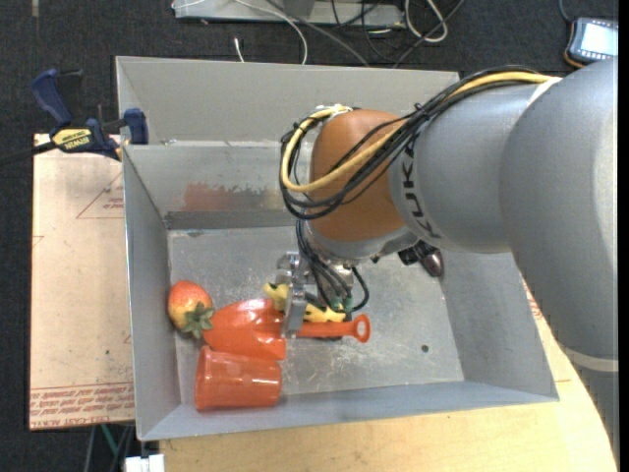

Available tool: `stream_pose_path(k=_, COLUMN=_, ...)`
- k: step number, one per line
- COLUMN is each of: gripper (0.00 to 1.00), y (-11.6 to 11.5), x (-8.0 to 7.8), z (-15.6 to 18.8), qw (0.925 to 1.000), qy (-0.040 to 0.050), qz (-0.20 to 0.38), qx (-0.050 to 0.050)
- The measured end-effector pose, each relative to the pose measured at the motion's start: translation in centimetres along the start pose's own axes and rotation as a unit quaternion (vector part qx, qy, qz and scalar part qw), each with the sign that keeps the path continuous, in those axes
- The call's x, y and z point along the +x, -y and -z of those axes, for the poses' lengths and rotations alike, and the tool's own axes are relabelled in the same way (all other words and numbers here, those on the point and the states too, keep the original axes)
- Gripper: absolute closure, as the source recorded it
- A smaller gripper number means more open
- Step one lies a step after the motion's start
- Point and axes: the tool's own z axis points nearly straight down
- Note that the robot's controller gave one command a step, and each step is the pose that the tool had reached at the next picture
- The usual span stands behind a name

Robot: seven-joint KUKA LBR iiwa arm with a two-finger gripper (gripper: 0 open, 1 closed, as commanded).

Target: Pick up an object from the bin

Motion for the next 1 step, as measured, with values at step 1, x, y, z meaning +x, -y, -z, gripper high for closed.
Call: stream_pose_path(k=1, gripper=1.0, y=-0.01, x=0.0, z=1.04, qw=1.0, qy=0.0007, qz=0.0, qx=0.0)
